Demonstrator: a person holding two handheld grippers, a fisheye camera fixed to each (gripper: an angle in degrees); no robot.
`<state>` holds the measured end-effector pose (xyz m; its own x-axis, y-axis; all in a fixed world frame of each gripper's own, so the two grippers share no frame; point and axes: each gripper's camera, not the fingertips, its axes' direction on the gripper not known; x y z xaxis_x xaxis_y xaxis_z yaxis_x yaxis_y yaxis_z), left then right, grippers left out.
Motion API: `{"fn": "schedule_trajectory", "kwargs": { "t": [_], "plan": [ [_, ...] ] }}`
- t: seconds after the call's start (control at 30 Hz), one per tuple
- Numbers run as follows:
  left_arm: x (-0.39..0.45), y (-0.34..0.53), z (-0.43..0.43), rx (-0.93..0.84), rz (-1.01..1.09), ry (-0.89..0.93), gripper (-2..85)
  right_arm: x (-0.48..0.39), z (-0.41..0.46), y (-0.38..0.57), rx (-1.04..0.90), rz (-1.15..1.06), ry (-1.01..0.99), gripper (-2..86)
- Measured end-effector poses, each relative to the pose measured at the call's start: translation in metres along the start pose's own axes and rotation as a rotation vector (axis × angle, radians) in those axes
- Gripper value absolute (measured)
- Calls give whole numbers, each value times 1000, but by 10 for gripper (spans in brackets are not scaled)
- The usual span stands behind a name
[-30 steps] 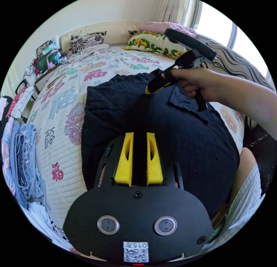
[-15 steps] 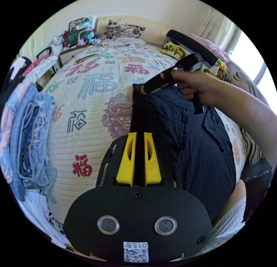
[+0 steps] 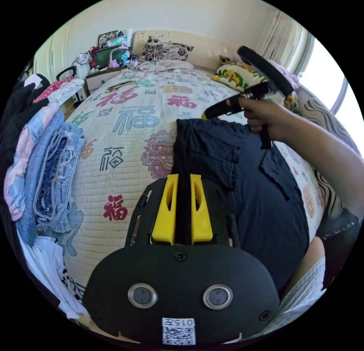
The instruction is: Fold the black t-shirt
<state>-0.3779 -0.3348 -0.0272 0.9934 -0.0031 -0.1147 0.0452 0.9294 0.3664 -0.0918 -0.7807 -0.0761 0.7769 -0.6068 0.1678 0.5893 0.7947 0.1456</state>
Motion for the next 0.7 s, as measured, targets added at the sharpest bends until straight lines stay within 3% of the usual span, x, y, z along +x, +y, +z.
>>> {"fn": "schedule_trajectory", "kwargs": {
  "t": [0.17, 0.3, 0.43, 0.53, 0.7],
  "plan": [
    [39, -25, 25, -90, 125, 138, 37, 12, -4, 58, -38, 13, 7, -6],
    [71, -41, 55, -169, 211, 78, 25, 30, 12, 79, -94, 84, 20, -9],
    [81, -59, 60, -220, 260, 82, 36, 58, -10, 103, -33, 125, -100, -7],
    [77, -93, 37, -110, 287, 120, 57, 96, -55, 135, 102, 73, -75, 7],
    [78, -190, 58, -97, 426, 79, 81, 183, -80, 172, 43, 120, 70, 47]
  ]
}}
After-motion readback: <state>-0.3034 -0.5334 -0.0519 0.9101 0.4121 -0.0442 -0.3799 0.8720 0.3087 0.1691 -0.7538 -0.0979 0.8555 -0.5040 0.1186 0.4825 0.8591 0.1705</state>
